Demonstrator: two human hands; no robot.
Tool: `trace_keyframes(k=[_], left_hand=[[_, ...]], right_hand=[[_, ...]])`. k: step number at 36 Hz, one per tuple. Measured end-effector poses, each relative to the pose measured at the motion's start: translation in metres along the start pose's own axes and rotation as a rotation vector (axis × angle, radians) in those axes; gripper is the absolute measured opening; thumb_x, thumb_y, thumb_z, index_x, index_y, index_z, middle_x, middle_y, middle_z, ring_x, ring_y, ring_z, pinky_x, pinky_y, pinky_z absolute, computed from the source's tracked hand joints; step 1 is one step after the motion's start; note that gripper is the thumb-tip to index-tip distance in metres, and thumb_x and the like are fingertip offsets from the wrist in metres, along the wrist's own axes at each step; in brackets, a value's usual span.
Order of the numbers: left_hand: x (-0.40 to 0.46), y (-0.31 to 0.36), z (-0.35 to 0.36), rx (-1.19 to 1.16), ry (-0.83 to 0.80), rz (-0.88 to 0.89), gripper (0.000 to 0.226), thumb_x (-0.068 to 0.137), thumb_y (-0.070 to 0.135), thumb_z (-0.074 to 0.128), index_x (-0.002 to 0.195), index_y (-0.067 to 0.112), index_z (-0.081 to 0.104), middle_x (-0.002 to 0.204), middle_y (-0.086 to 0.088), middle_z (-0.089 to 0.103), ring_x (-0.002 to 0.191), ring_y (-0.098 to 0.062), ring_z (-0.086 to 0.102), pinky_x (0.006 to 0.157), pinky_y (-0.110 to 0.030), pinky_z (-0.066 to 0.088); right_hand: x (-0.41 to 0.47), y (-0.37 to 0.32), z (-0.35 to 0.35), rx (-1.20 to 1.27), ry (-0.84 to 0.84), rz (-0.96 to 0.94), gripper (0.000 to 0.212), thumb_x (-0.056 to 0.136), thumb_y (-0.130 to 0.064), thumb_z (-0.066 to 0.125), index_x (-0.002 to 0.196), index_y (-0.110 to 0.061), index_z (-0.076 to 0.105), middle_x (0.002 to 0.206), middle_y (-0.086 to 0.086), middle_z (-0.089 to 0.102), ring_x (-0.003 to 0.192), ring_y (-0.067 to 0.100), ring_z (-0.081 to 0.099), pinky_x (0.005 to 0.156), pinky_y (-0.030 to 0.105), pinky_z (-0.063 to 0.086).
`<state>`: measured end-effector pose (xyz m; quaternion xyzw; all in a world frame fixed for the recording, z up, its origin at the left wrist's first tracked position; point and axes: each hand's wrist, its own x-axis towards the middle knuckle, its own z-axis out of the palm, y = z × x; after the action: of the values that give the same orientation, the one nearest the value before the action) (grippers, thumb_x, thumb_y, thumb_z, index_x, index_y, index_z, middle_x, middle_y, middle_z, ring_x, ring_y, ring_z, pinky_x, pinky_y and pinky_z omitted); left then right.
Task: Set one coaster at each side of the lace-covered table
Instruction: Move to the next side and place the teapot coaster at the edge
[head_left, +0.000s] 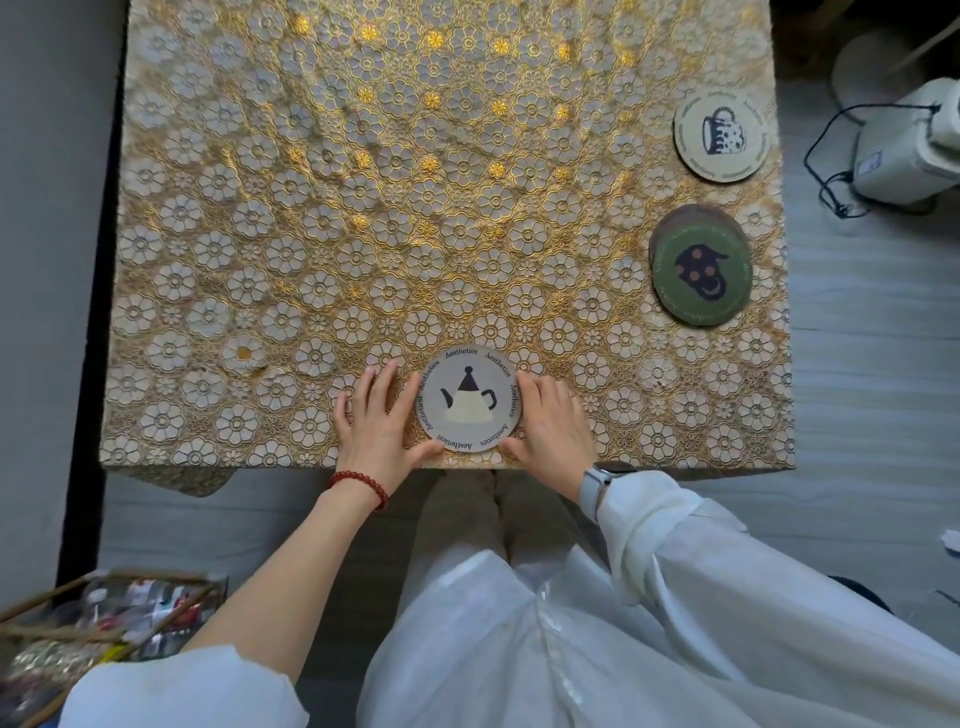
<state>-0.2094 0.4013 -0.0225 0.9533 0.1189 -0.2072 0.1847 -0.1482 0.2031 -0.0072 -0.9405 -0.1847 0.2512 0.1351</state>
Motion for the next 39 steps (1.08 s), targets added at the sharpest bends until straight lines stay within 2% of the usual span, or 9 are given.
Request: trace_keyframes(k=[9,22,27,30,35,39], left_hand=[[0.001,0.003,-0.003,0.044,-0.034,-0.021,0.088,0.072,0.057,0.061,0.142,0.029,0.016,0.155,-0.005,0.006,0.142,-0.025,-0.004,0.114,-0.052,-0.002],[0.003,0.009,-0.011,0.029,-0.075,-0.053,0.087,0.071,0.057,0.063,0.140,0.030,0.019,0.154,-0.003,0.007,0.142,-0.024,-0.003,0.114,-0.054,0.001],[0.016,0.030,-0.027,-0.043,-0.008,-0.063,0.078,0.076,0.056,0.057,0.139,0.025,0.023,0.153,-0.008,0.012,0.141,-0.026,0.003,0.113,-0.054,0.001],[0.036,0.053,-0.035,-0.020,0.008,-0.013,0.072,0.080,0.054,0.052,0.139,0.024,0.021,0.153,-0.009,0.012,0.141,-0.027,0.005,0.114,-0.054,0.004],[0.083,0.104,-0.041,0.068,-0.082,0.103,0.071,0.084,0.053,0.046,0.141,0.027,0.013,0.155,-0.008,0.004,0.142,-0.028,0.001,0.114,-0.056,0.004],[0.117,0.138,-0.035,0.120,-0.117,0.148,0.073,0.085,0.054,0.044,0.142,0.031,0.005,0.155,-0.009,-0.003,0.142,-0.031,-0.005,0.114,-0.059,0.003]], right_hand=[[0.000,0.001,0.001,0.016,0.010,0.004,0.077,0.072,-0.035,0.069,0.132,-0.013,0.027,0.121,0.009,0.046,0.105,0.025,0.042,0.092,0.040,0.040],[-0.002,0.002,-0.002,0.005,-0.029,0.006,0.080,0.076,-0.039,0.065,0.137,-0.013,0.019,0.128,0.009,0.042,0.114,0.025,0.039,0.098,0.042,0.037],[0.003,0.015,-0.018,0.066,-0.029,0.028,0.066,0.085,-0.042,0.052,0.138,-0.018,0.021,0.127,0.005,0.044,0.118,0.022,0.039,0.103,0.043,0.034],[0.012,0.038,-0.035,0.081,0.023,0.084,0.055,0.089,-0.038,0.047,0.135,-0.017,0.028,0.126,0.006,0.046,0.117,0.021,0.041,0.102,0.042,0.038],[0.038,0.090,-0.072,0.116,0.138,0.224,0.047,0.090,-0.026,0.047,0.133,-0.011,0.034,0.126,0.013,0.048,0.117,0.026,0.042,0.101,0.046,0.040],[0.057,0.133,-0.103,0.088,0.206,0.374,0.053,0.088,-0.025,0.052,0.134,-0.008,0.032,0.135,0.018,0.040,0.125,0.033,0.034,0.104,0.047,0.035]])
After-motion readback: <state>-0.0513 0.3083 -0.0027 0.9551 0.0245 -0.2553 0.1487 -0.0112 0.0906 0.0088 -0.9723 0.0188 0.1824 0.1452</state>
